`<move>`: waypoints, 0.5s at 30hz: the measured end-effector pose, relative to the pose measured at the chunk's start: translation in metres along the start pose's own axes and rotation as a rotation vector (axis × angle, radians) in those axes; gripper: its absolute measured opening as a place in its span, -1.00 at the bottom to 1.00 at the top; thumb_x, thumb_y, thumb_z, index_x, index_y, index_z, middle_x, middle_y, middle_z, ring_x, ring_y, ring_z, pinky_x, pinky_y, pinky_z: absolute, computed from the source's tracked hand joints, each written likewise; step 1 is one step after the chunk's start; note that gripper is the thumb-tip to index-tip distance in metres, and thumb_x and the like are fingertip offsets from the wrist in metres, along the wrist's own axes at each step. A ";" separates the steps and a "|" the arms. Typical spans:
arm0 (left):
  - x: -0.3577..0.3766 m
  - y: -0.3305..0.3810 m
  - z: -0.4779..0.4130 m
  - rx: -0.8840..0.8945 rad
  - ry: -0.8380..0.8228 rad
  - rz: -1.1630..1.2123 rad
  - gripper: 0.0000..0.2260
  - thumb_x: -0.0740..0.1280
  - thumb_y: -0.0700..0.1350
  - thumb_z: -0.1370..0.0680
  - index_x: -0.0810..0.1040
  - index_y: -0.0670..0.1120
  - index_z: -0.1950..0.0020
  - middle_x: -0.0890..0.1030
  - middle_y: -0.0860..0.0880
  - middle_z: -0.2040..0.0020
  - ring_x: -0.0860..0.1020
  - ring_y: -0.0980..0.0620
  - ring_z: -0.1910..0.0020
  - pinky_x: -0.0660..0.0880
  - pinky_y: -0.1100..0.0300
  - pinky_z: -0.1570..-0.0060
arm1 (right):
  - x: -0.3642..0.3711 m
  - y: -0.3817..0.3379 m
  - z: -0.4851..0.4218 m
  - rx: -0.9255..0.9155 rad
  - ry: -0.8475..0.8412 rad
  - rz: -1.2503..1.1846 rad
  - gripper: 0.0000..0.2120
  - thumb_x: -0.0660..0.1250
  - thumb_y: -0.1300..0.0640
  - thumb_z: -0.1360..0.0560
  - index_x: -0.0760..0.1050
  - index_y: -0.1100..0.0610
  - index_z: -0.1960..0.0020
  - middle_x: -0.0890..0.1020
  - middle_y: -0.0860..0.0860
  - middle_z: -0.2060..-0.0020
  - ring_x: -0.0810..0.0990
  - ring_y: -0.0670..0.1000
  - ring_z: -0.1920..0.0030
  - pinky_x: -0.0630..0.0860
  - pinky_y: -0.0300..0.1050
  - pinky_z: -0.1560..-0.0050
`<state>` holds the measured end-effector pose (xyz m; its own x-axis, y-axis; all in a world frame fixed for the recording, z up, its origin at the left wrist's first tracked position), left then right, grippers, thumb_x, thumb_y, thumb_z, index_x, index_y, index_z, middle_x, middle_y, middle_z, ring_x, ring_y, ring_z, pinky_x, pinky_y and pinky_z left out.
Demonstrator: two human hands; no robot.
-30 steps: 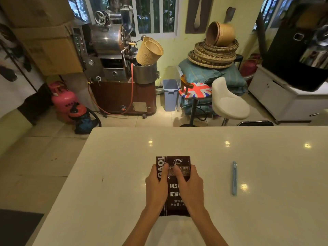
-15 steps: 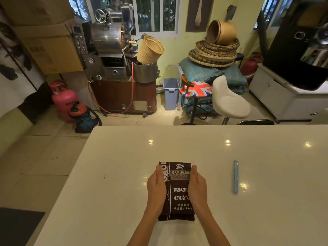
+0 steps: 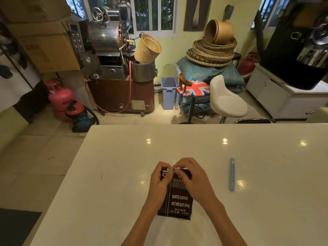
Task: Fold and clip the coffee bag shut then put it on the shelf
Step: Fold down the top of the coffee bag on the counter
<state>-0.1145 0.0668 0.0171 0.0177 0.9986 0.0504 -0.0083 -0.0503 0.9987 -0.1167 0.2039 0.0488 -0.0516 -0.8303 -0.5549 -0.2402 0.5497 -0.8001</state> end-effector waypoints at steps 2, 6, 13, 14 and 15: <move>-0.005 0.000 -0.002 0.014 0.030 -0.014 -0.92 0.28 -0.20 -0.62 0.50 -0.15 0.07 0.61 -0.17 0.16 0.64 -0.06 0.20 0.61 0.09 0.20 | 0.001 0.000 -0.007 -0.014 -0.057 0.101 -0.96 0.32 0.00 -0.55 0.52 -0.06 0.03 0.53 -0.19 0.00 0.54 -0.17 -0.05 0.50 -0.28 -0.05; -0.043 0.000 -0.007 0.005 0.255 -0.072 -0.85 0.29 -0.25 -0.61 0.48 -0.10 0.16 0.59 -0.09 0.19 0.60 -0.03 0.20 0.56 0.06 0.24 | -0.028 0.039 -0.009 0.097 -0.071 0.301 -0.93 0.30 -0.07 -0.55 0.45 -0.10 0.07 0.56 -0.16 0.00 0.54 -0.12 -0.06 0.53 -0.09 -0.07; -0.054 0.034 -0.020 0.145 0.245 -0.213 -0.86 0.30 -0.28 -0.60 0.50 -0.10 0.13 0.57 0.00 0.20 0.54 0.08 0.20 0.53 0.10 0.17 | -0.117 0.109 0.006 0.499 0.323 0.287 -0.89 0.32 -0.01 -0.56 0.56 0.01 0.03 0.65 -0.02 0.06 0.58 0.02 0.12 0.40 -0.10 0.11; -0.046 0.030 -0.017 0.143 0.232 -0.209 -0.85 0.29 -0.29 -0.60 0.50 -0.09 0.13 0.57 0.02 0.20 0.55 0.08 0.19 0.53 0.10 0.17 | -0.114 0.102 0.002 0.468 0.336 0.213 -0.92 0.33 0.00 -0.55 0.57 -0.02 0.04 0.66 -0.01 0.06 0.60 0.02 0.12 0.41 -0.11 0.12; -0.039 0.026 -0.014 0.141 0.224 -0.201 -0.84 0.29 -0.29 -0.60 0.50 -0.08 0.13 0.58 0.03 0.20 0.55 0.08 0.19 0.54 0.13 0.17 | -0.102 0.086 -0.004 0.390 0.296 0.116 -0.97 0.35 0.01 -0.55 0.57 -0.06 0.05 0.66 -0.02 0.06 0.61 0.00 0.10 0.43 -0.16 0.12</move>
<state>-0.1295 0.0270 0.0412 -0.2150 0.9672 -0.1353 0.1121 0.1621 0.9804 -0.1364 0.3354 0.0372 -0.3424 -0.7215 -0.6019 0.1609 0.5861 -0.7941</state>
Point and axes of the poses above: each hand's wrist, its own z-axis away from the middle knuckle, its own x-axis out of the palm, y = z × x, the point moved 9 cm from there along -z, towards the middle knuckle
